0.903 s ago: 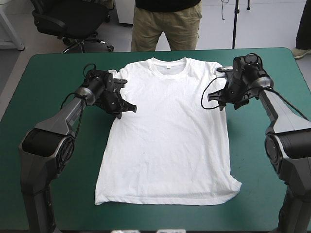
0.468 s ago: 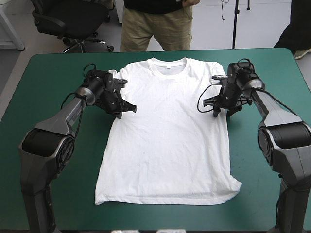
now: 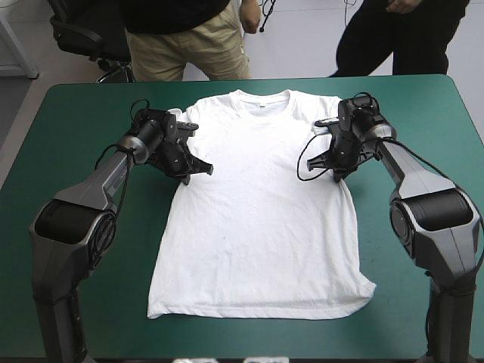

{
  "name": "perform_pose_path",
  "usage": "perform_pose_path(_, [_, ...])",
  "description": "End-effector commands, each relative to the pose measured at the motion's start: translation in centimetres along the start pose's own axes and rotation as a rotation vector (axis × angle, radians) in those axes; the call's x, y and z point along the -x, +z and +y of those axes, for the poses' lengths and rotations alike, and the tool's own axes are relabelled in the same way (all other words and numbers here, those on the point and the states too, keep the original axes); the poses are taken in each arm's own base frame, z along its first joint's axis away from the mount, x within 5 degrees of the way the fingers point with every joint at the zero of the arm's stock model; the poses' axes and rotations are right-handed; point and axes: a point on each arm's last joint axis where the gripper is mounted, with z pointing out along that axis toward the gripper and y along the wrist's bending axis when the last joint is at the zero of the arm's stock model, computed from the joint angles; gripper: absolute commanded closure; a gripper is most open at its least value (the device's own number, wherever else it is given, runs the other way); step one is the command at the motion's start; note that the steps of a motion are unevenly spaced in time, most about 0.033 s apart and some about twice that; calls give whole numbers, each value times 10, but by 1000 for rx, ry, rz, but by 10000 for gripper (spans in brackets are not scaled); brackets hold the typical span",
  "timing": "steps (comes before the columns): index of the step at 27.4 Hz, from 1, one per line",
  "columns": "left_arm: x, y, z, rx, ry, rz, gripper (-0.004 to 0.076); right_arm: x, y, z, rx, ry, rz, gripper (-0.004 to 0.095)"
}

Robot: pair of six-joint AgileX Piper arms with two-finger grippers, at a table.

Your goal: Fold the cloth

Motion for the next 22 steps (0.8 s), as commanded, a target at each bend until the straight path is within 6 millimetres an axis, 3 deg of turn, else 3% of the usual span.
perform_pose_path(1, [3, -25, -4, -20, -2, -79, 741, 1, 10, 26, 112, 1, -2, 926])
perform_pose_path(6, [3, -54, -3, 18, 2, -173, 741, -2, -36, 14, 30, -5, -135, 926])
perform_pose_path(12, [-7, -127, -6, 40, 22, -387, 741, -19, -121, 1, 5, 1, -396, 925])
perform_pose_path(16, [-23, -179, -9, 50, 32, -532, 741, -44, -180, -4, -25, -18, -560, 926])
perform_pose_path(19, [-48, -231, -12, 49, 37, -659, 741, -83, -240, -4, -55, -29, -718, 925])
perform_pose_path(22, [-68, -261, -14, 49, 41, -739, 741, -108, -273, -3, -64, -36, -826, 925])
